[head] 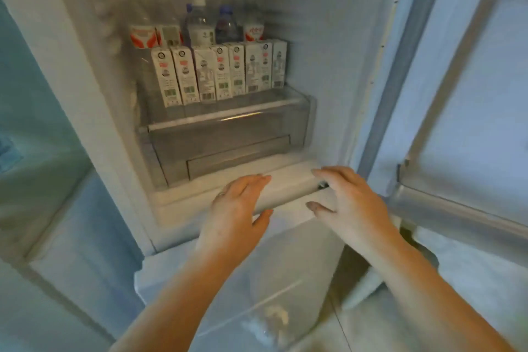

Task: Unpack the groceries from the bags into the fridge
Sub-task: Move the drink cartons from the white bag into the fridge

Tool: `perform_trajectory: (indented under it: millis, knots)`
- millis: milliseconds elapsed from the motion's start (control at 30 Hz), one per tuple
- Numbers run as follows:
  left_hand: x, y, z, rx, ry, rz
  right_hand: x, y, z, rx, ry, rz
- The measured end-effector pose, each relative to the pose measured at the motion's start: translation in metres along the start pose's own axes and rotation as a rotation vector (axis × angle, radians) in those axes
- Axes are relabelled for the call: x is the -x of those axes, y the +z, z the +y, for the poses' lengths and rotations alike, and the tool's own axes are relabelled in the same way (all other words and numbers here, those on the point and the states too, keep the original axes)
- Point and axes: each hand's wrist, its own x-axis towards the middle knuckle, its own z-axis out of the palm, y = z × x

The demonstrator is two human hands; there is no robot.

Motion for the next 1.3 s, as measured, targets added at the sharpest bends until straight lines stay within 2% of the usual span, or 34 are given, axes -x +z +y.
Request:
perform_trajectory:
  millis: [233, 467, 633, 833, 1033, 1300]
  knots:
    - [0.061, 0.065, 0.088, 0.107, 0.199, -0.231, 0.139, -0.055, 0.049, 0.091, 0.312, -0.011]
    - [0.103, 0.126, 0.202, 0.165, 0.379, -0.430, 0.267, -0.105, 0.117, 0.105, 0.570, 0.030]
    - [0.137, 0.183, 0.322, 0.230, 0.512, -0.545, 0.369, -0.162, 0.186, 0.182, 0.744, 0.021]
    - [0.172, 0.250, 0.468, 0.295, 0.595, -0.638, 0.476, -0.240, 0.273, 0.214, 0.870, -0.010]
    - [0.181, 0.303, 0.549, 0.279, 0.620, -0.708, 0.523, -0.279, 0.347, 0.172, 0.925, -0.013]
    - [0.124, 0.392, 0.620, 0.288, 0.596, -0.712, 0.503, -0.305, 0.465, 0.145, 0.927, -0.038]
